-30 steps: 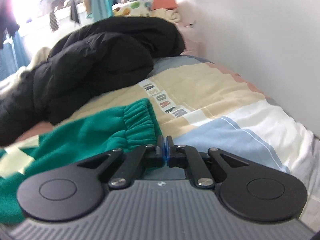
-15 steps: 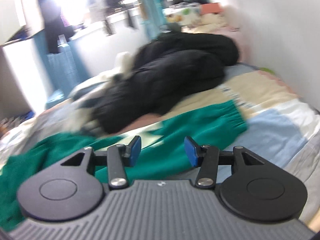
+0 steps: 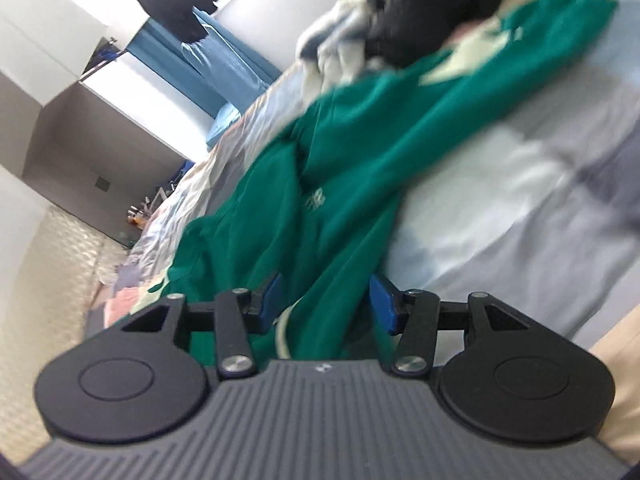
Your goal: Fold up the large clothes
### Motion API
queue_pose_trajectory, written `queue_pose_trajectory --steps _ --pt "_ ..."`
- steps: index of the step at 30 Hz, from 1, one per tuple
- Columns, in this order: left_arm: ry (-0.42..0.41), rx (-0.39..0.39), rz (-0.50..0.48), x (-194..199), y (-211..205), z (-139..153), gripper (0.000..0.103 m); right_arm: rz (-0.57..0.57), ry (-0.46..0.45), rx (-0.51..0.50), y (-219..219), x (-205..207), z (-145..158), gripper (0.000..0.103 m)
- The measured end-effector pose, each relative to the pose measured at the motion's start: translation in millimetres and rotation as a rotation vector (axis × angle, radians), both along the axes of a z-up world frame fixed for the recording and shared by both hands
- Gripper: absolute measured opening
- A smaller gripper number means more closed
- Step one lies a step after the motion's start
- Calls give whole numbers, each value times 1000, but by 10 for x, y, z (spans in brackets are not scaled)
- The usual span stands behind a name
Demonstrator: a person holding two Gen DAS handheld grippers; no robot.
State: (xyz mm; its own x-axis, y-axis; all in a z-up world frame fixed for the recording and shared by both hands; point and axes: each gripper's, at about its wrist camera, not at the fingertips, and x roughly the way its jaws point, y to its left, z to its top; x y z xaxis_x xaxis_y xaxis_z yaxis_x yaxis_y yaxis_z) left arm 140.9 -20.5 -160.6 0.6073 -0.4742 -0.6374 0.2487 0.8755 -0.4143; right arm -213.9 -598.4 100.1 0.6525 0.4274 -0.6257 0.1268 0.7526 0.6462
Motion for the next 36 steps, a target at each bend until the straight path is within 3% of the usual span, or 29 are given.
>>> queue_pose_trajectory --steps 5,7,10,12,16,17,18,19,21,26,29,32,36 --pt "18 -15 22 79 30 -76 48 -112 109 68 716 914 -605 52" --pt "21 -15 33 104 38 -81 32 -127 115 46 992 1338 -804 52" --pt "23 -21 38 122 77 -84 20 -155 143 -5 1364 1955 -1196 52" --pt "18 -22 30 107 96 -52 16 -147 176 -16 1525 2365 -1474 52" --pt "-14 -28 -6 46 151 54 10 -86 215 78 1944 3091 -2061 49" --pt "-20 -31 -16 34 161 81 9 -73 190 47 2076 3252 -2115 45" --pt "-26 -34 -28 23 171 107 8 -64 158 5 2218 3427 -2144 29" --pt "-36 -37 -44 13 179 134 8 -52 130 -20 2345 3584 -2177 20" --pt "-52 -38 -68 -11 186 183 7 -16 89 -3 2561 3884 -2232 10" --pt "-96 -52 -151 -136 158 313 6 62 -45 44 3076 4530 -2153 7" --pt "-104 -52 -197 -201 98 332 6 107 -101 11 3407 4862 -2151 7" --pt "-100 -48 -232 -221 37 298 6 153 -131 -50 3727 5200 -2127 7" --pt "-57 -39 -255 -168 -58 164 6 164 -95 -102 4088 5667 -2378 7"
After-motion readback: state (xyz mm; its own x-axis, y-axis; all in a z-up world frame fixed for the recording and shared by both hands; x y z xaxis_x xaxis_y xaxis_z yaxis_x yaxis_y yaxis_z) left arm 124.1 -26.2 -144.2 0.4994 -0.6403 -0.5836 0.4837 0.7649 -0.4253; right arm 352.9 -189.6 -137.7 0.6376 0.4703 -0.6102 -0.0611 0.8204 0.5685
